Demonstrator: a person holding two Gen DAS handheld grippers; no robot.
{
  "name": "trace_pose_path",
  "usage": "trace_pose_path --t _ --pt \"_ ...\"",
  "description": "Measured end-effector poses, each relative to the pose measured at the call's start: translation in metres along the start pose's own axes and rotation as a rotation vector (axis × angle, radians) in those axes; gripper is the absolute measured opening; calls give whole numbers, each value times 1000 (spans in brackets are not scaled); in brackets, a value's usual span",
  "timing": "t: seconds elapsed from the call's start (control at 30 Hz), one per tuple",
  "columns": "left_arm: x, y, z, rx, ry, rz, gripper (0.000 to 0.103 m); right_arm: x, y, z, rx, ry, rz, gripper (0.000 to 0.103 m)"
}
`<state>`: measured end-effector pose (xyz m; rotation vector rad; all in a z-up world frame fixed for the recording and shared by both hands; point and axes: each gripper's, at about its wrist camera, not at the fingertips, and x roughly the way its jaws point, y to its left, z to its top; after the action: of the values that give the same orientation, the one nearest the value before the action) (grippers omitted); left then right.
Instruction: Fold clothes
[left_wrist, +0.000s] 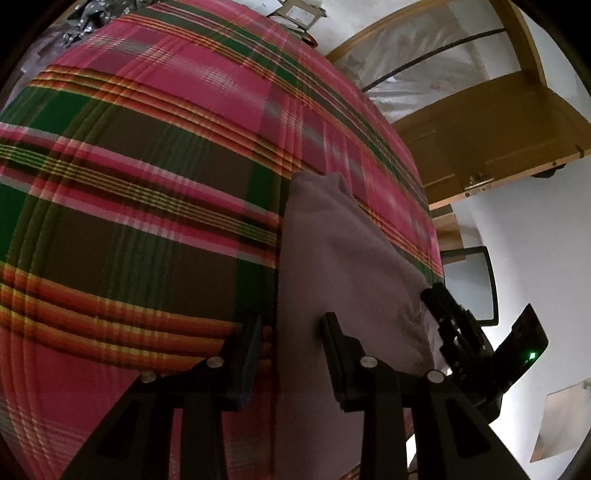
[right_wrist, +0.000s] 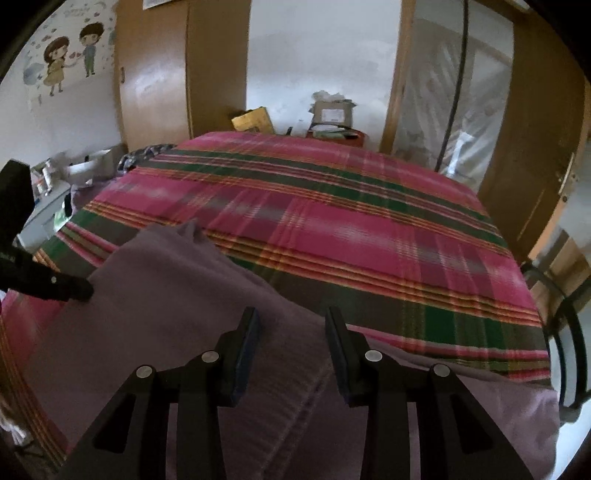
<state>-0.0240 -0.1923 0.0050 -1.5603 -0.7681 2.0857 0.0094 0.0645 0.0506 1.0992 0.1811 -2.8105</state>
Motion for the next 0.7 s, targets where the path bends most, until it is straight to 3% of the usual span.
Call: trace_pose_path --t 0.23,0.43,0.7 --pt "-2 -1 -4 13 21 -11 33 12 2 -6 -15 36 -18 39" --pt "-3 2 -7 -1 21 -21 33 -5 3 -11 10 4 -74 39" --pt "-4 4 -18 11 33 -36 33 -52 45 -28 -24 -101 33 39"
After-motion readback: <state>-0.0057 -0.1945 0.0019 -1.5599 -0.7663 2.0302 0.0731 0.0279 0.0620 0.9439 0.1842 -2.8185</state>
